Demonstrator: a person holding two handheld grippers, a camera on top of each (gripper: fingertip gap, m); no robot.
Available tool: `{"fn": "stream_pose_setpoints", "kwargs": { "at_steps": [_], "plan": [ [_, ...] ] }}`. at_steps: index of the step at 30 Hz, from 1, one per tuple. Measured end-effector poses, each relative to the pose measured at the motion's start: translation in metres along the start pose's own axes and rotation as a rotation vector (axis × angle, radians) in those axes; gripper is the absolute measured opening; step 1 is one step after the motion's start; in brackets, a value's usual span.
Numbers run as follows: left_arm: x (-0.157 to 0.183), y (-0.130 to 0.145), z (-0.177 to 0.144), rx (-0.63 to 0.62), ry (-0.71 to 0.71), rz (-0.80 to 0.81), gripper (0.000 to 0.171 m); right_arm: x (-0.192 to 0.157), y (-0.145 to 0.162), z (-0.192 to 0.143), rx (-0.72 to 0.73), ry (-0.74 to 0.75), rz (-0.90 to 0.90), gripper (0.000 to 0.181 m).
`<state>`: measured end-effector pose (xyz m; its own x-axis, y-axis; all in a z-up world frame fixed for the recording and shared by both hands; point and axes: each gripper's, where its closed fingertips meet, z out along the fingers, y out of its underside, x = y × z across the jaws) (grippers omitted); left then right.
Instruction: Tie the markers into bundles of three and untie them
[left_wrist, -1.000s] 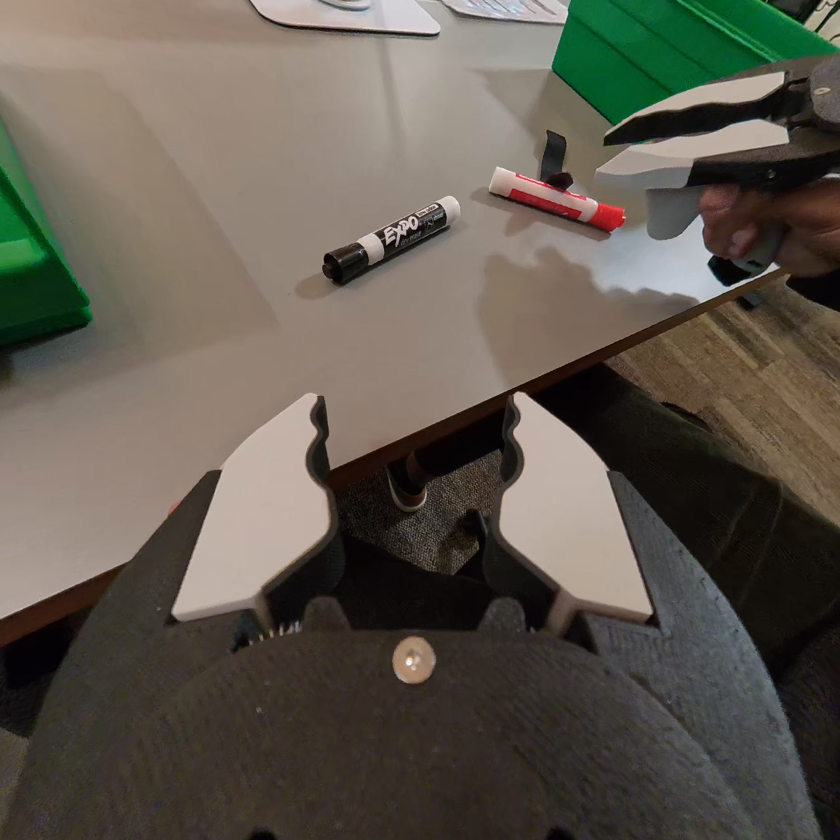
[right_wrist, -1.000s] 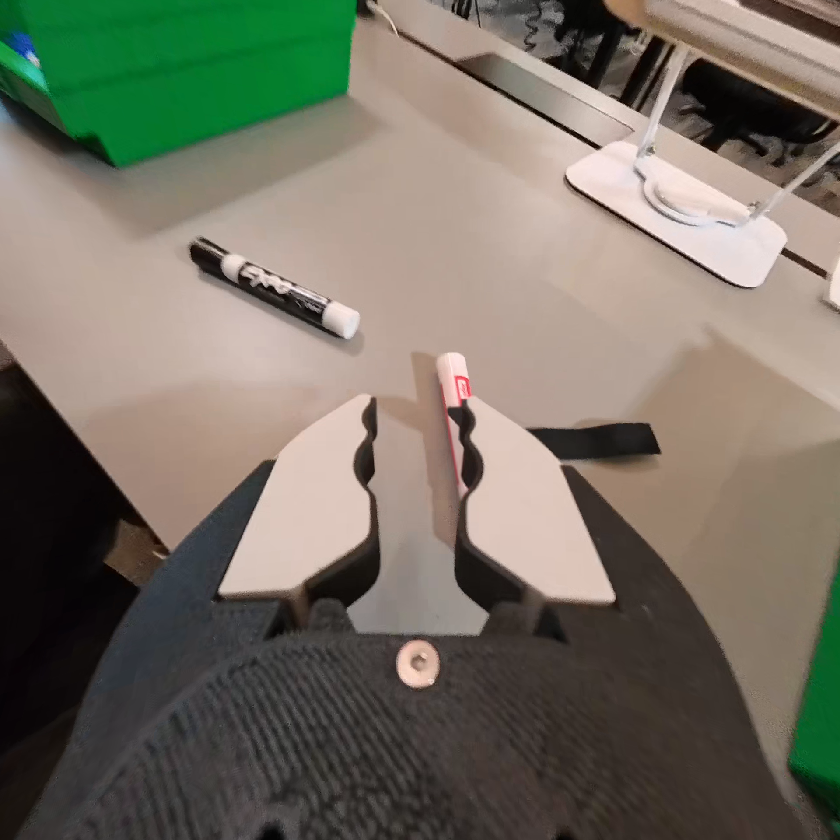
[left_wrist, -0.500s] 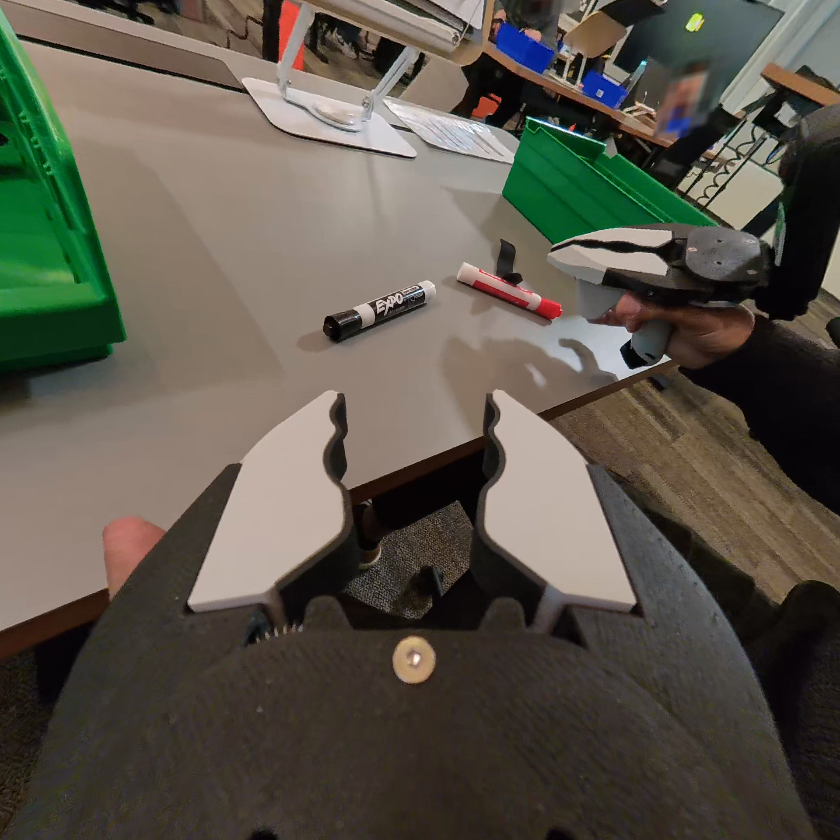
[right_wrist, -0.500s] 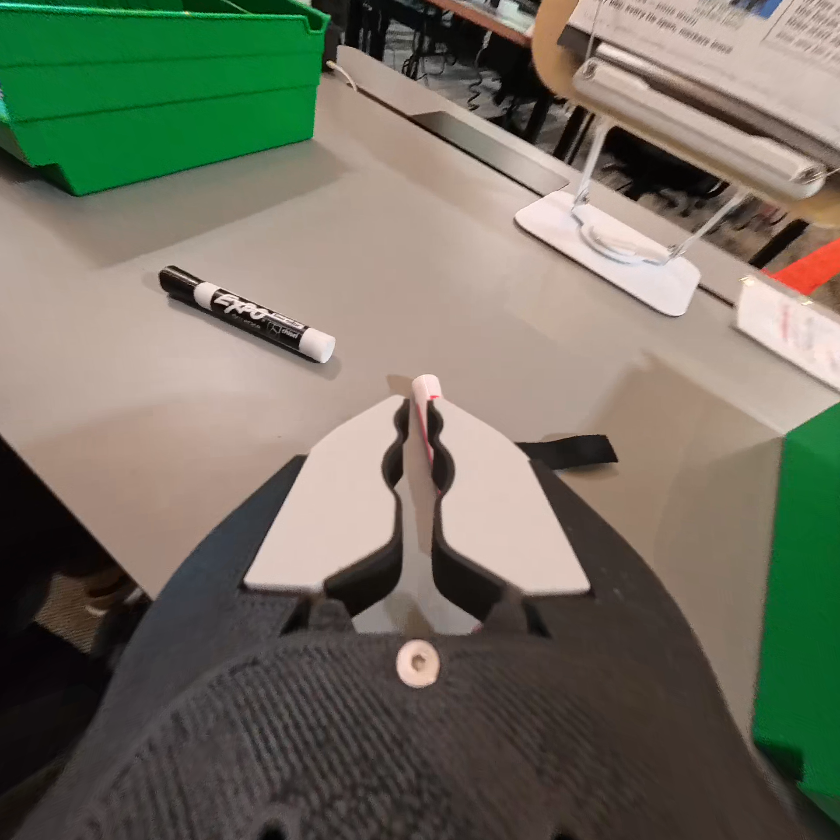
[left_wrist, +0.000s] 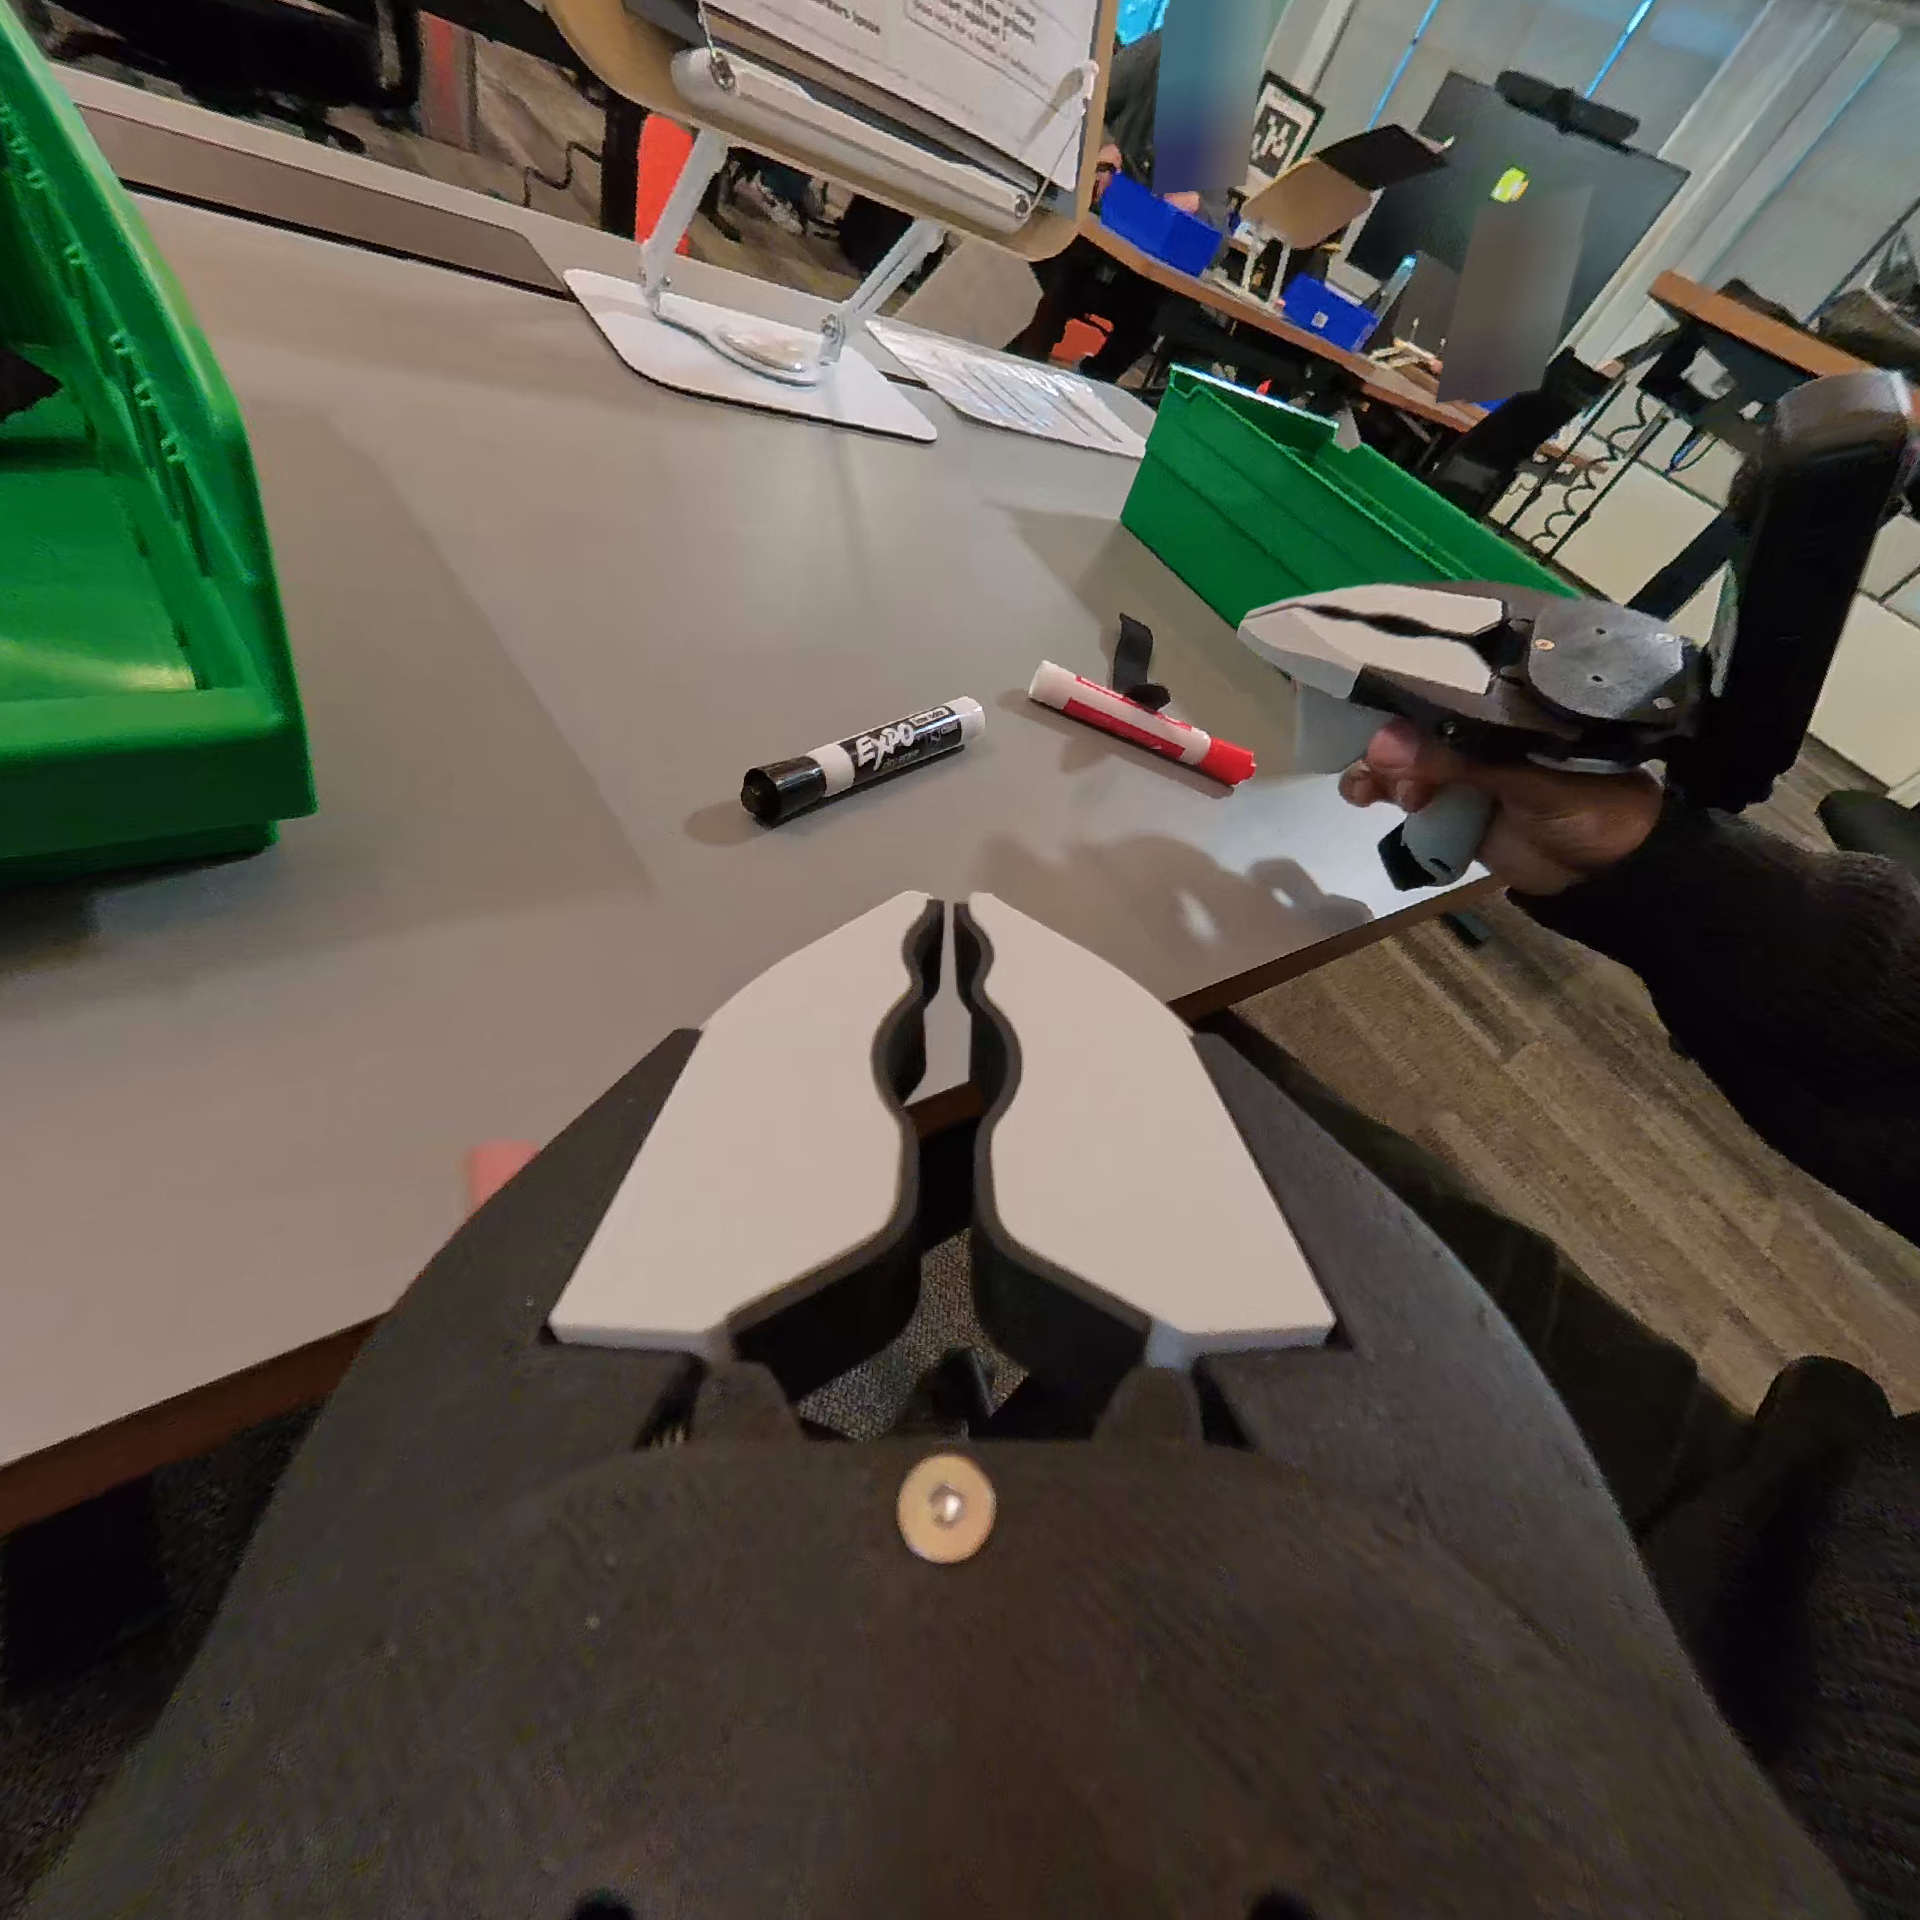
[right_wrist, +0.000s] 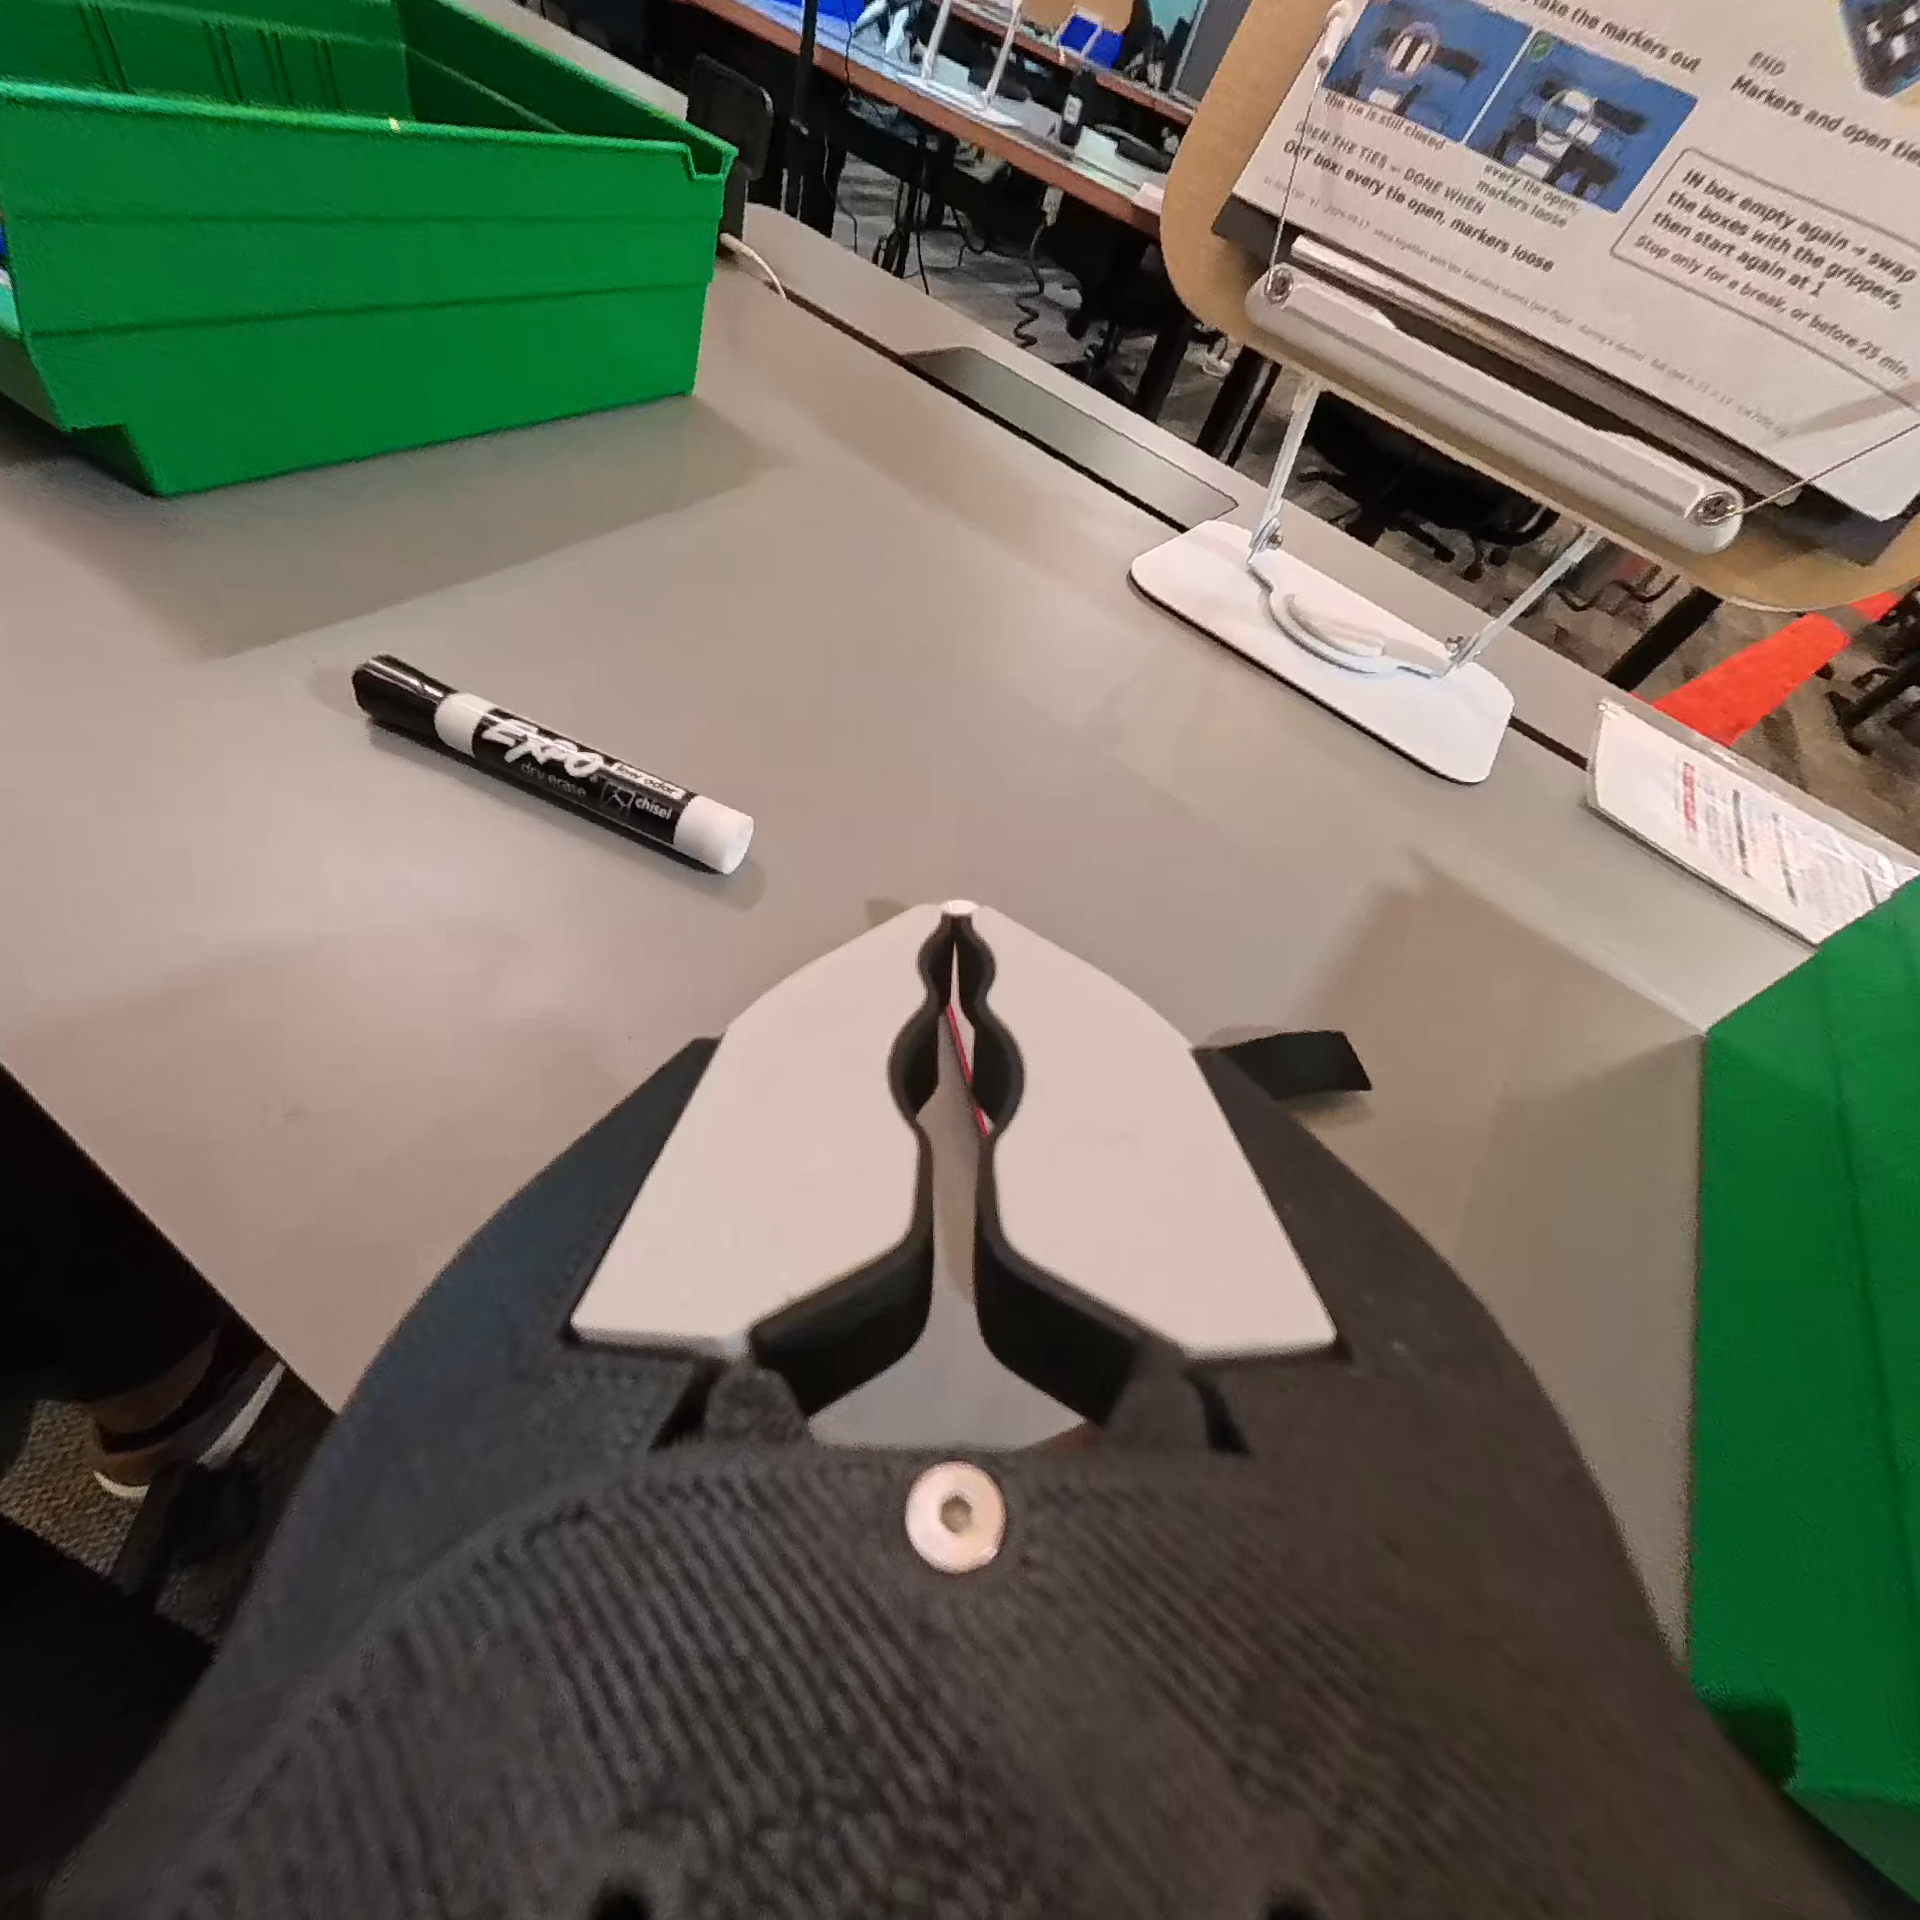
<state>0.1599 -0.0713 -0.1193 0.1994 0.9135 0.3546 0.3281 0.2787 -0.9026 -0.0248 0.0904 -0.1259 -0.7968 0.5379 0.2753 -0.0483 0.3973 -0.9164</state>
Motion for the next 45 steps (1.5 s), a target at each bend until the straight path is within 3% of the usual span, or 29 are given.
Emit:
{"fn": "stream_pose_setpoints", "kwargs": {
  "at_steps": [9, 14, 16, 20, 23, 27, 30, 34, 36, 40, 42, 45],
  "plan": [
    [-0.001, 0.005, 0.002, -0.035, -0.065, 0.126, 0.001, 0.0, -0.008, 0.0, 0.065, -0.017, 0.138, 0.0],
    [-0.006, 0.009, 0.009, -0.074, -0.13, 0.169, 0.001, 0.008, -0.013, -0.008, 0.082, 0.038, 0.086, 0.0],
    [-0.014, 0.005, 0.007, -0.038, -0.189, 0.186, 0.001, 0.008, -0.017, -0.011, 0.099, 0.052, 0.082, 0.0],
    [-0.028, -0.019, -0.009, 0.154, -0.379, 0.219, 0.0, 0.006, -0.02, -0.014, 0.115, 0.053, 0.114, 0.0],
    [-0.022, -0.02, -0.009, 0.156, -0.37, 0.213, 0.0, 0.009, -0.018, -0.015, 0.097, 0.08, 0.179, 0.0],
    [-0.022, -0.014, -0.005, 0.115, -0.329, 0.048, 0.0, 0.021, 0.001, -0.011, -0.044, 0.125, 0.344, 0.003],
    [-0.019, -0.022, -0.009, 0.16, -0.266, -0.064, 0.006, 0.023, 0.001, -0.011, -0.044, 0.152, 0.298, 0.009],
    [-0.023, -0.022, -0.01, 0.172, -0.312, 0.021, 0.009, 0.01, -0.012, -0.014, 0.04, 0.109, 0.201, 0.0],
    [-0.018, -0.022, -0.01, 0.178, -0.281, 0.061, 0.003, 0.008, -0.012, -0.014, 0.051, 0.115, 0.163, 0.0],
    [-0.016, -0.028, -0.016, 0.213, -0.246, 0.056, 0.001, 0.008, -0.017, -0.016, 0.09, 0.093, 0.217, 0.0],
    [-0.02, -0.027, -0.016, 0.223, -0.248, 0.025, 0.011, 0.006, -0.02, -0.016, 0.114, 0.065, 0.256, 0.0],
    [-0.016, -0.021, -0.009, 0.188, -0.222, 0.023, 0.046, 0.0, -0.023, -0.016, 0.151, 0.014, 0.269, 0.007]
  ]
}}
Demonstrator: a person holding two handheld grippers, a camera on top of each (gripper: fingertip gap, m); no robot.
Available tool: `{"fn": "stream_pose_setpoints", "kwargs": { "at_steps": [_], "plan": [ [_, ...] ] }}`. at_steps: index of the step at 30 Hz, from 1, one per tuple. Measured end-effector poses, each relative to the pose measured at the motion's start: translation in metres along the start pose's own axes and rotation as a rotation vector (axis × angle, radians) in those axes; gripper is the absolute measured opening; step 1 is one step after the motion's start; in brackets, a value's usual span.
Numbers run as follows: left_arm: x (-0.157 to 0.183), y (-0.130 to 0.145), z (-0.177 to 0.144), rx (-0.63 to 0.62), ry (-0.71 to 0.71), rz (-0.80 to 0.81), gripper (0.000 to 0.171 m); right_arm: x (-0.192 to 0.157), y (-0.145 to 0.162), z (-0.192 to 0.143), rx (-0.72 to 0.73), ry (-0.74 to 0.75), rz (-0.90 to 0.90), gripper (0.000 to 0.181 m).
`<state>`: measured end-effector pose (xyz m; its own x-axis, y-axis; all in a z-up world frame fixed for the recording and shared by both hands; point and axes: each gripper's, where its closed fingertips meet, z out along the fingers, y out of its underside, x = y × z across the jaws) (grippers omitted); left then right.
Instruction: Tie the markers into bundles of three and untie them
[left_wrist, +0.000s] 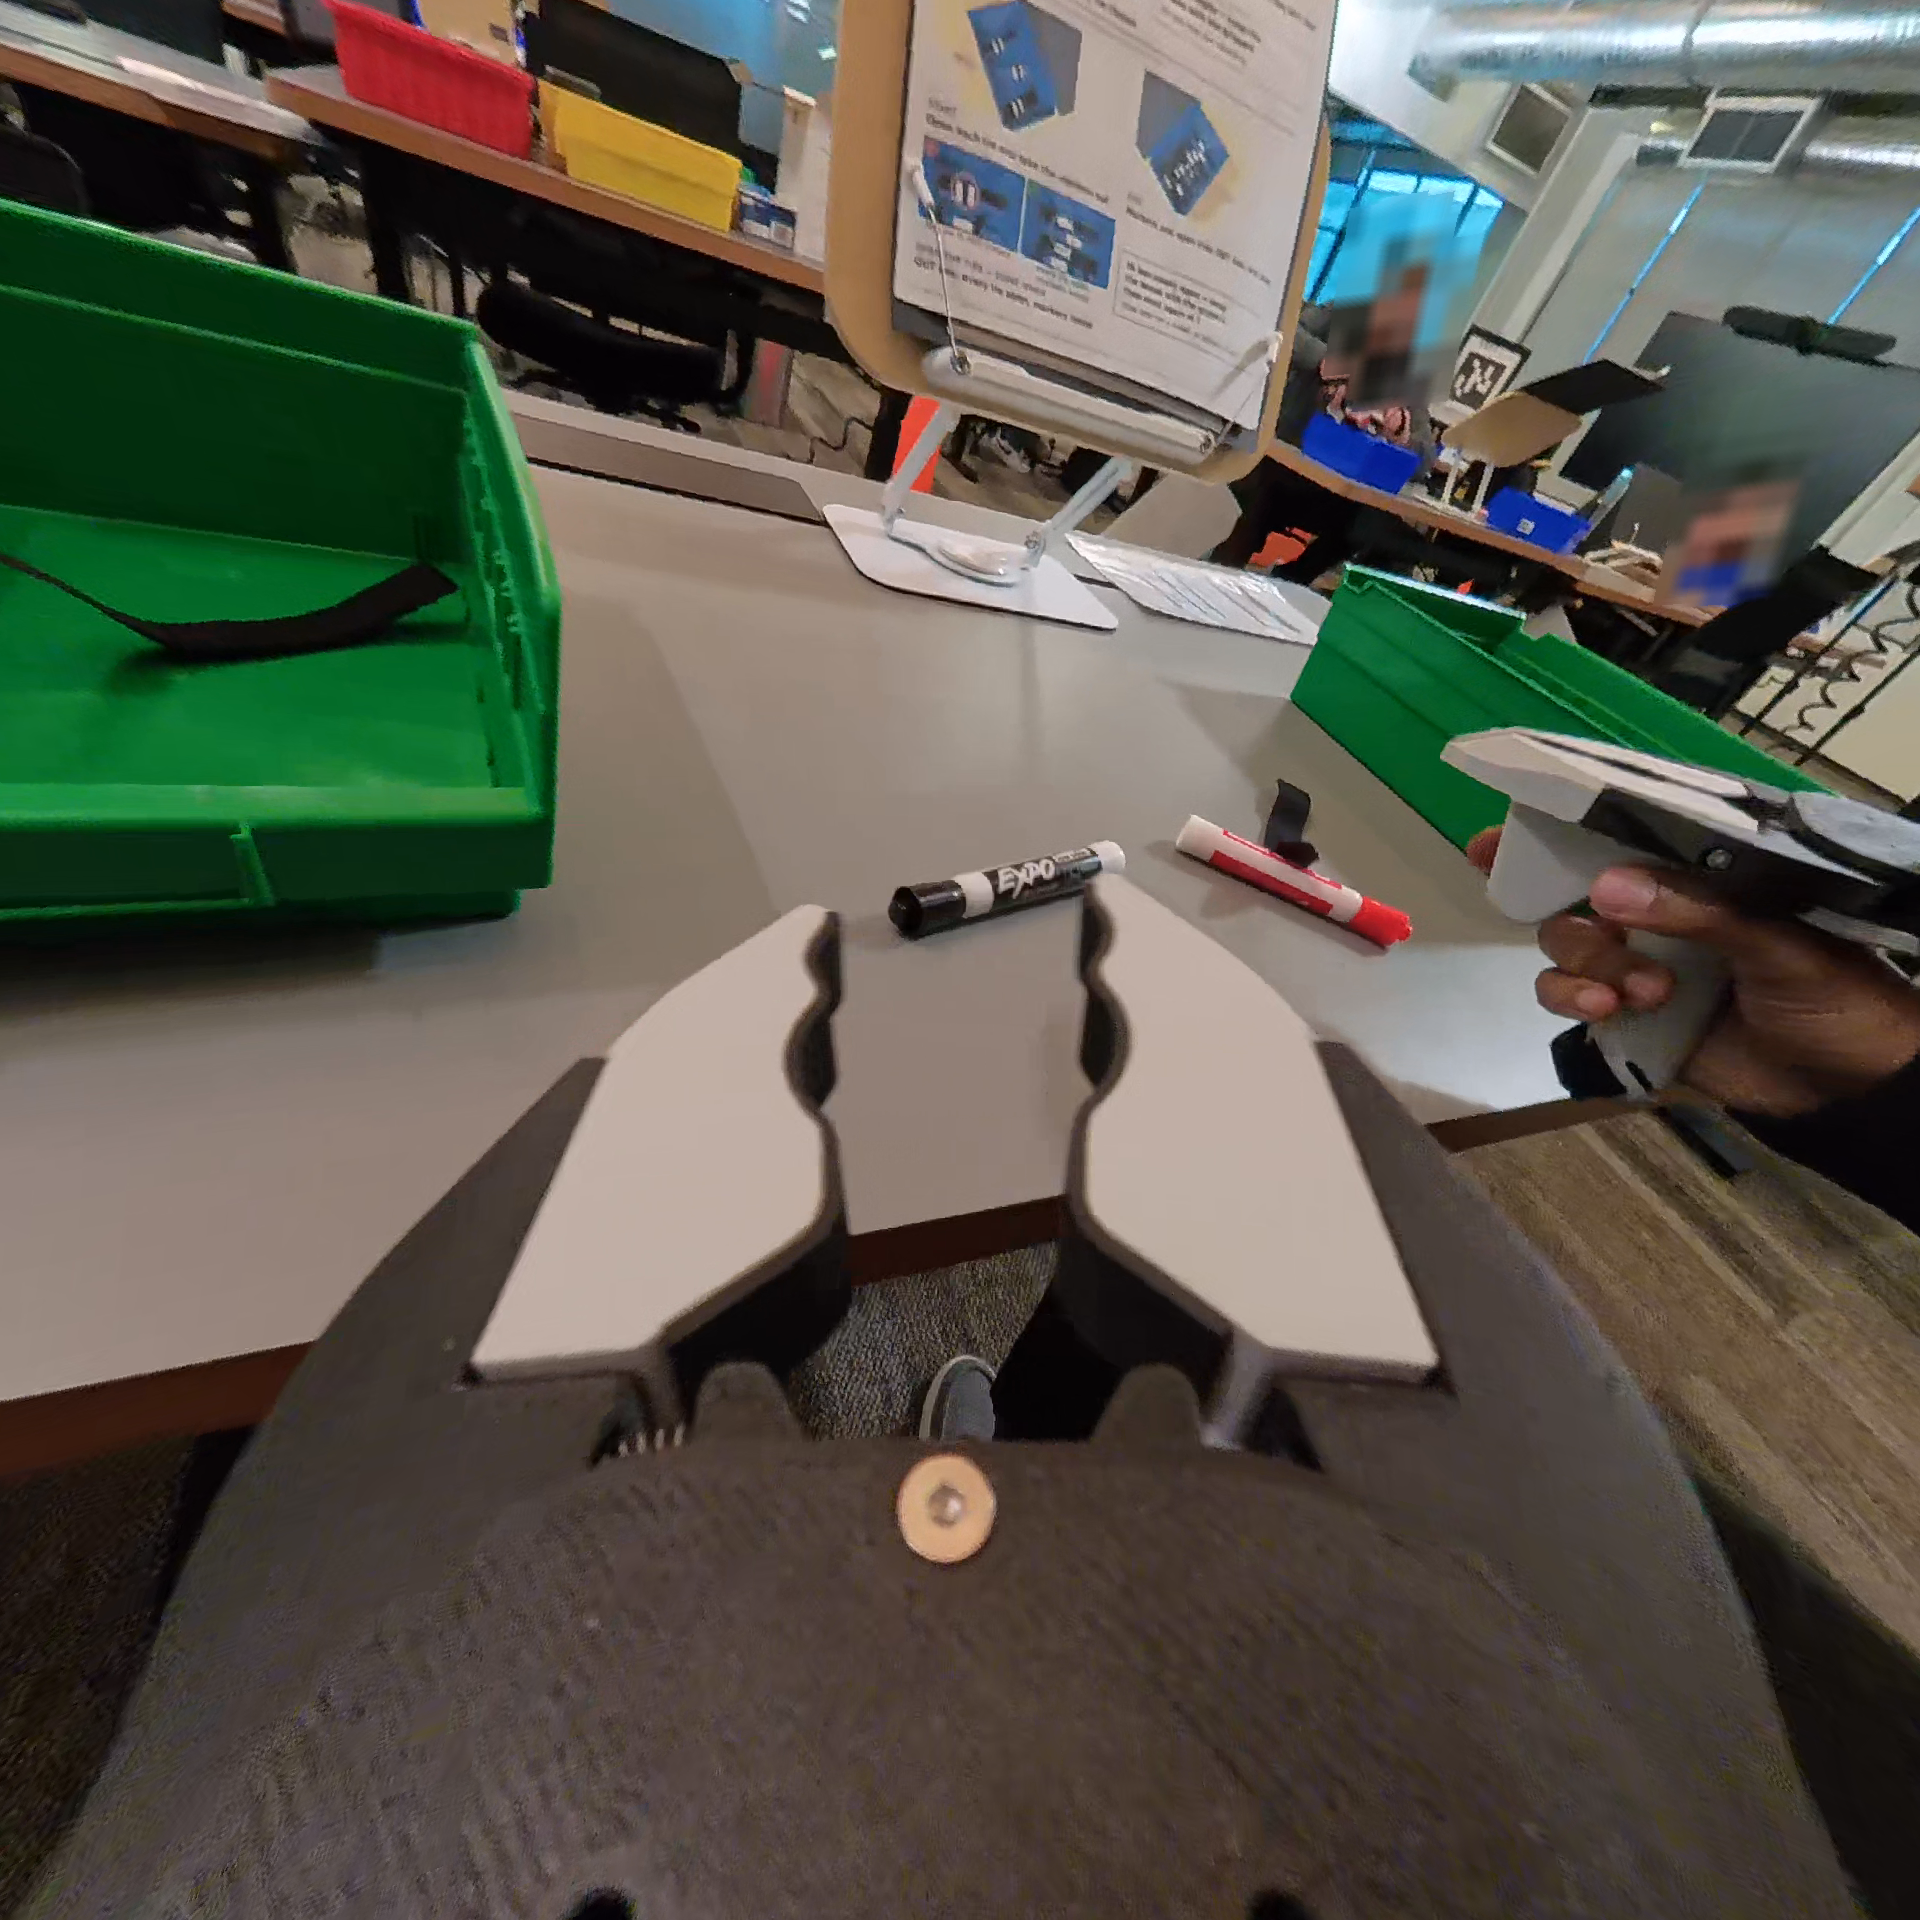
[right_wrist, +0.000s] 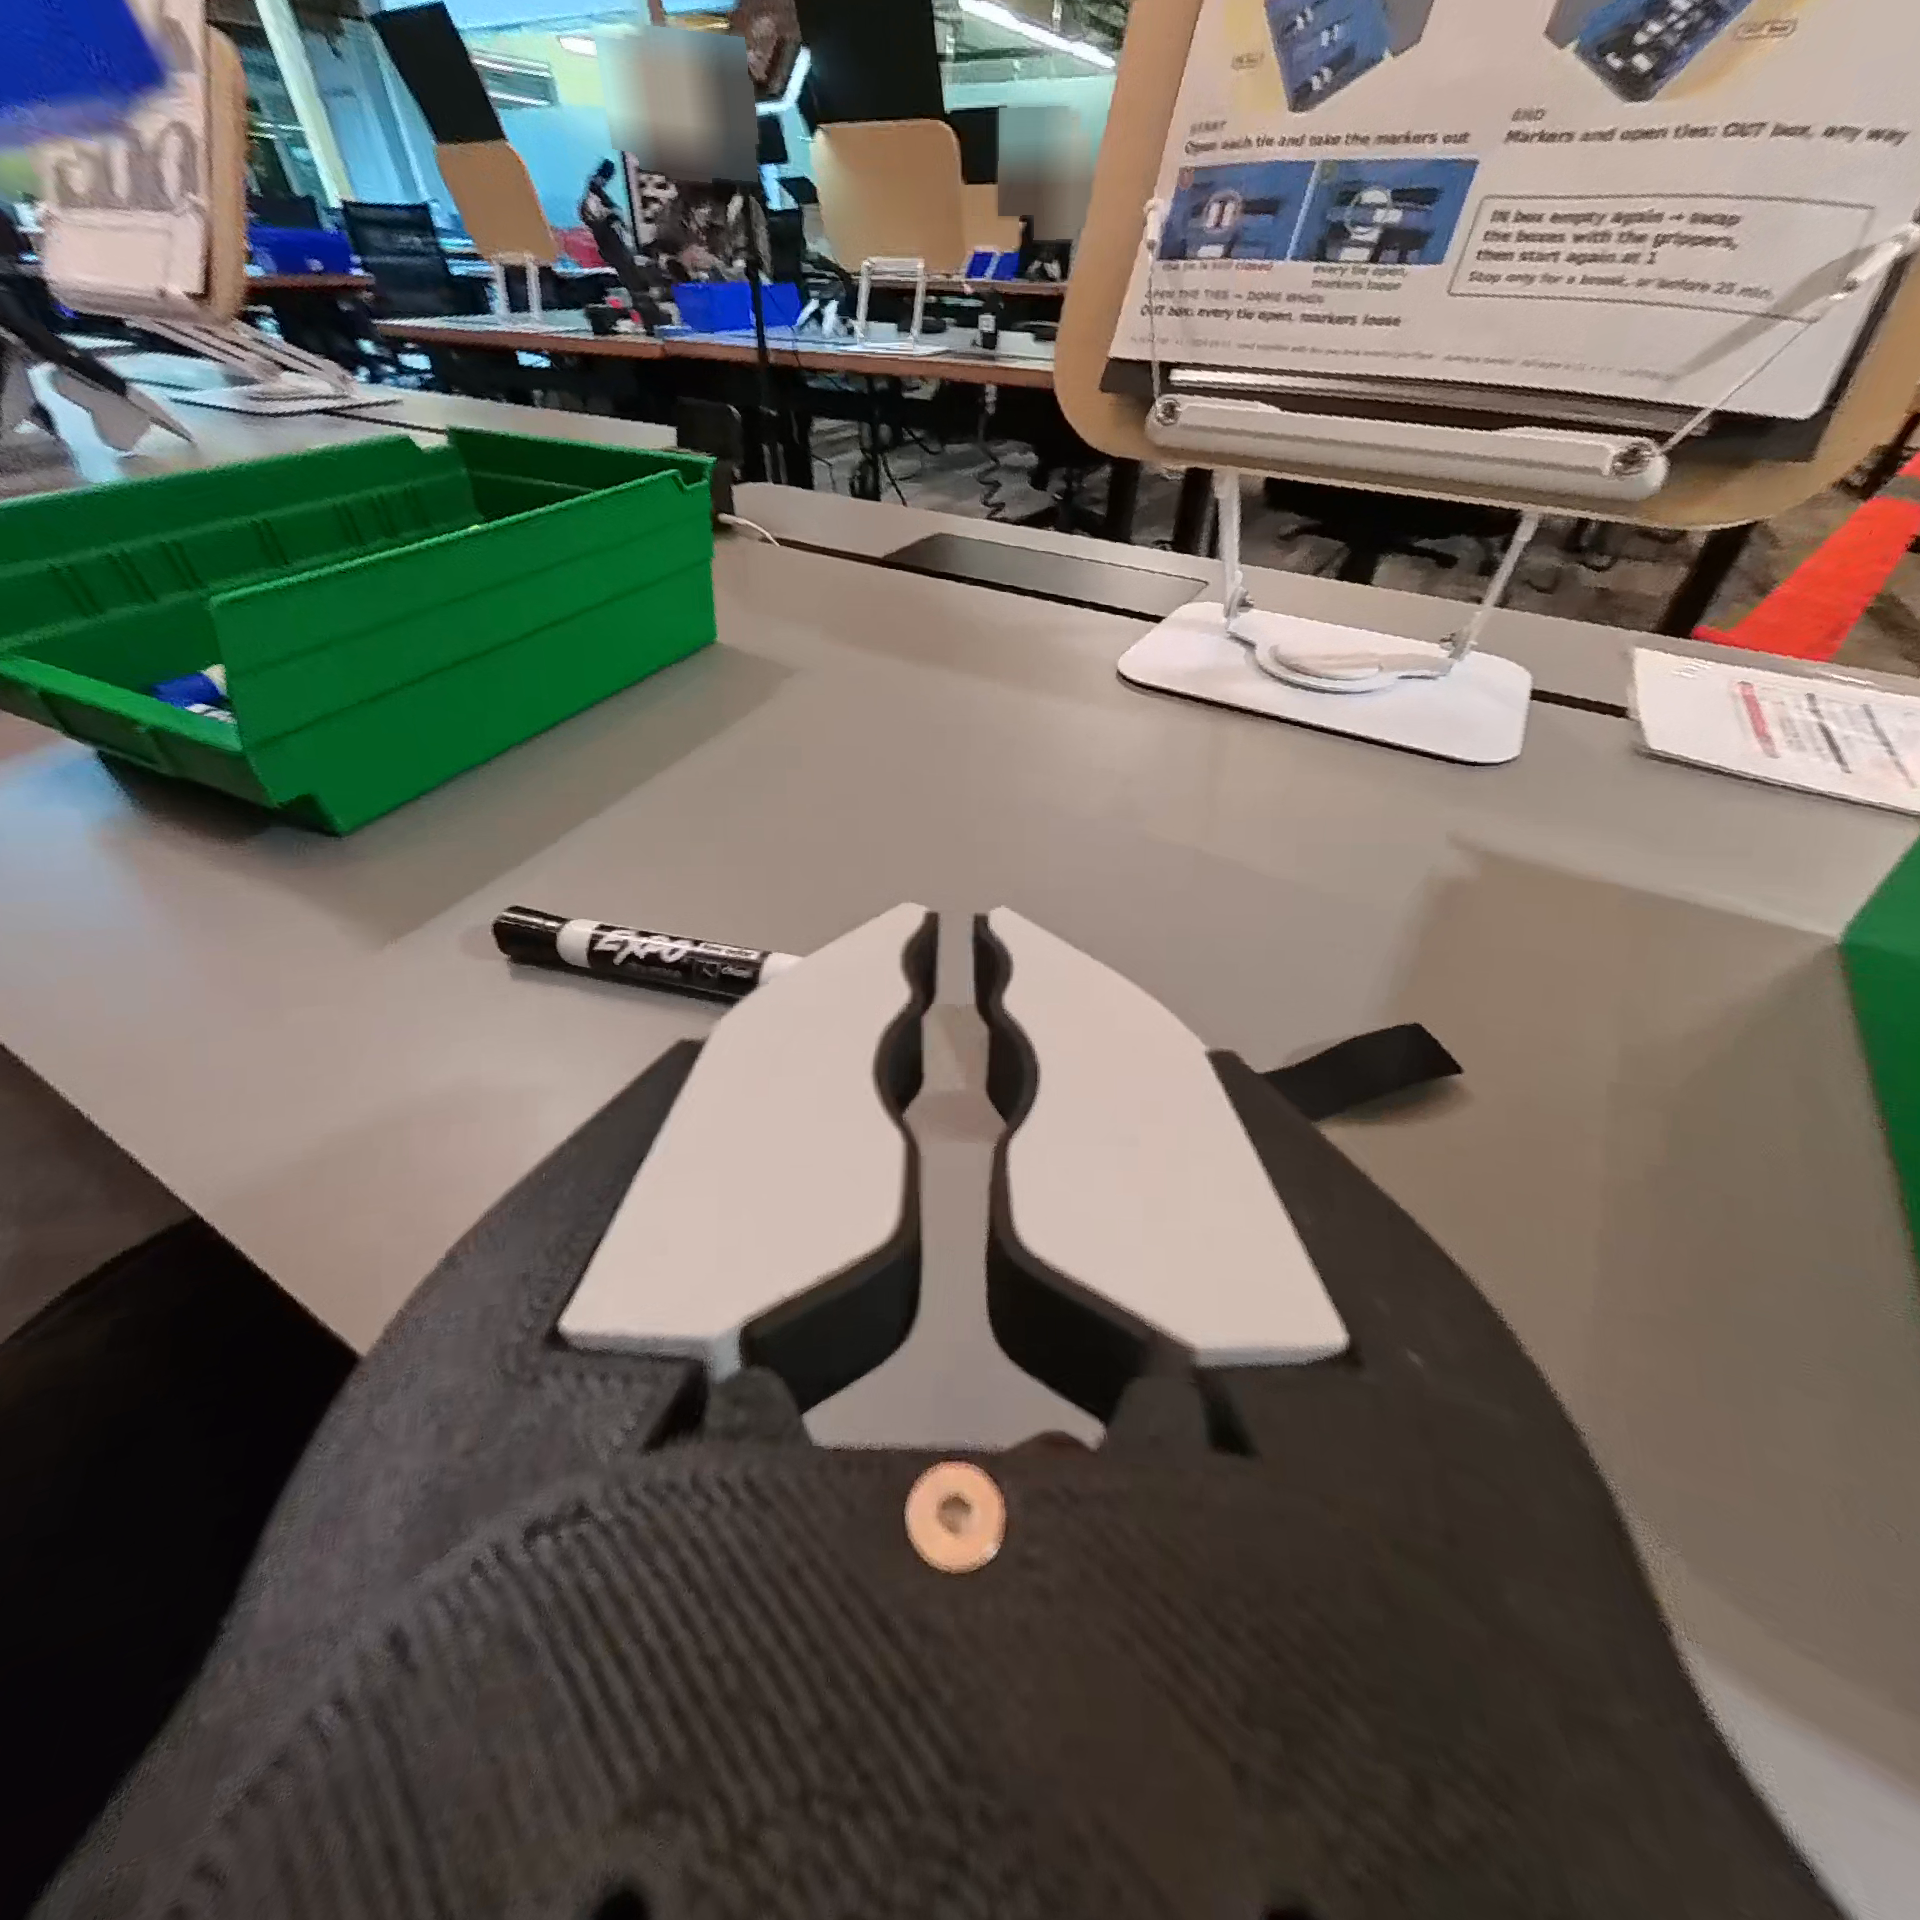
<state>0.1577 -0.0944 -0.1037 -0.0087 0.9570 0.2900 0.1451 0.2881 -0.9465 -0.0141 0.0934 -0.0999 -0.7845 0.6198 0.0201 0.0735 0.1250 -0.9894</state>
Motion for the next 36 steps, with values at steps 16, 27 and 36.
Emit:
{"fn": "stream_pose_setpoints", "kwargs": {
  "at_steps": [16, 27, 36],
  "plan": [
    [-0.066, -0.008, -0.047, -0.007, -0.319, 0.187, 0.077, -0.054, 0.007, 0.001, -0.062, -0.171, 0.003, 0.039],
    [-0.091, 0.0, -0.1, -0.006, -0.416, 0.119, 0.074, -0.104, 0.014, -0.006, -0.078, -0.275, -0.1, 0.042],
    [-0.081, 0.017, -0.139, -0.011, -0.412, 0.044, 0.074, -0.136, 0.026, -0.001, -0.126, -0.34, -0.113, 0.046]
  ]
}}
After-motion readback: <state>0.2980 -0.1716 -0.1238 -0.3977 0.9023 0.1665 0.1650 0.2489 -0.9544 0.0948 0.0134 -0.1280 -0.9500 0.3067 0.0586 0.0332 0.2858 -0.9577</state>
